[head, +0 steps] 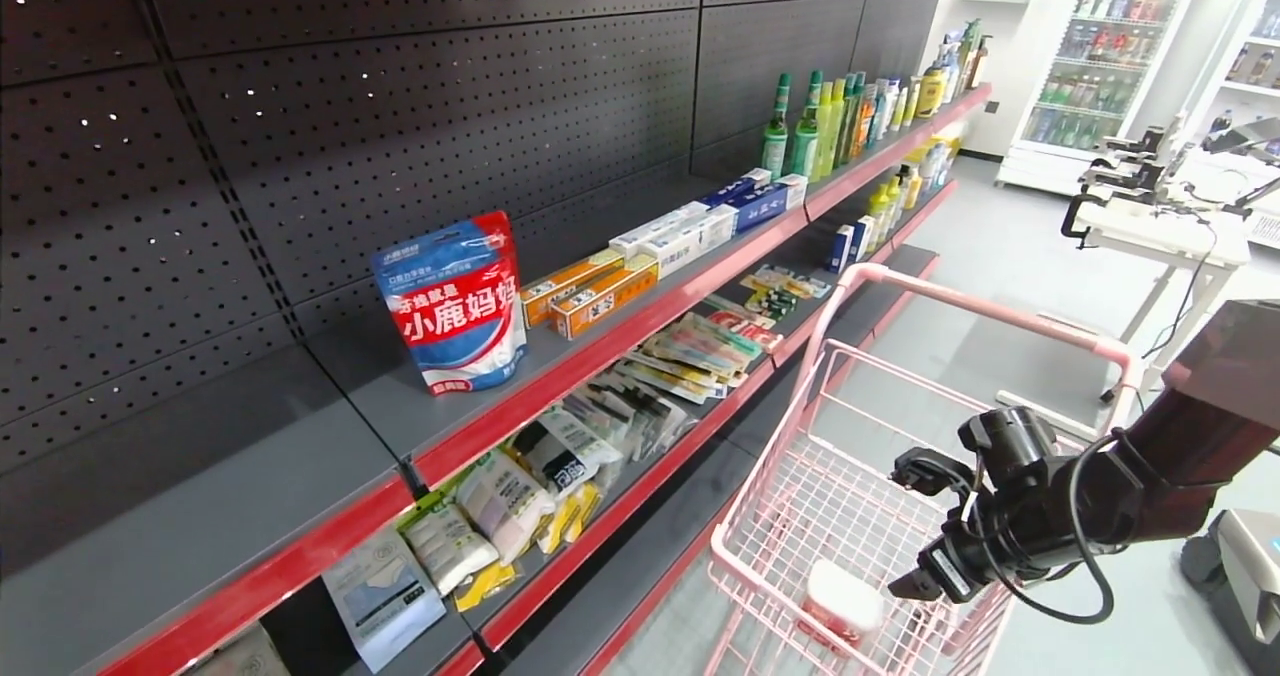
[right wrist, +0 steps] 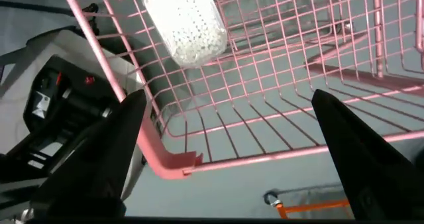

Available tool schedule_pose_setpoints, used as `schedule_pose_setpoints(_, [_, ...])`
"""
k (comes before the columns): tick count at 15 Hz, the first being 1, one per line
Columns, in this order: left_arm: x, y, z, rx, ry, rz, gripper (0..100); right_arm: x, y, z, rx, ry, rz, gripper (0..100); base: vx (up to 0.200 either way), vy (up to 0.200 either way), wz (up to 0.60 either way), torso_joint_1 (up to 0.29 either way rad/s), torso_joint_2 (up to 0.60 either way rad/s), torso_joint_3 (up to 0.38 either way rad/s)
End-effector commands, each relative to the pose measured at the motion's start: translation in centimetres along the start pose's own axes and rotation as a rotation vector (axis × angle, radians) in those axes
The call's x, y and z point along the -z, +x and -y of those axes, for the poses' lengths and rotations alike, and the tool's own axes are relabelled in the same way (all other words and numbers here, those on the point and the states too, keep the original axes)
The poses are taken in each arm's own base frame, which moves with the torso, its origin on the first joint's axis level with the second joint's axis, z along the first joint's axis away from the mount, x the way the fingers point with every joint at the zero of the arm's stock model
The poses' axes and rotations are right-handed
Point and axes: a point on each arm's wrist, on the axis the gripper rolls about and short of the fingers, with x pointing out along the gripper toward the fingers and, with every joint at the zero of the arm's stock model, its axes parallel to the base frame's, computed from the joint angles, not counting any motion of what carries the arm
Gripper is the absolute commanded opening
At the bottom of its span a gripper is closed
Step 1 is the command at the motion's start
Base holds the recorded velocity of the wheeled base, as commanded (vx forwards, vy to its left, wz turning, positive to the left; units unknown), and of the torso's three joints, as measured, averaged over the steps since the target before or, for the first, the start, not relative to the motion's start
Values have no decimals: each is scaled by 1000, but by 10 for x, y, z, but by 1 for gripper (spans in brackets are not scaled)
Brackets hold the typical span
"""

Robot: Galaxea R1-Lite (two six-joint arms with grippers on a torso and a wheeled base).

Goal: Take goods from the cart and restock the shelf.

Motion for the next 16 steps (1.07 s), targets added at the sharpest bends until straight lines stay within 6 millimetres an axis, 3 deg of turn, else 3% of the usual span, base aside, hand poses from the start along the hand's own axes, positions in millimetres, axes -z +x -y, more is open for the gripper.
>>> schedule_pose_setpoints(1, [0,0,0,-1,0,-1,100,-4,6,-3,-11,-16,-1,100,0,0,0,-163,339,188])
schedule_pose_setpoints(8, [0,0,0,-1,0,-1,100,-13,18,-8,-32,-82,23,100,0,0,0,-147,332,188])
schedule_pose_setpoints(16, [0,0,0,-1,0,-1,100,-20,9,-21,-115,-127,82,100,0,0,0,-106,247,142])
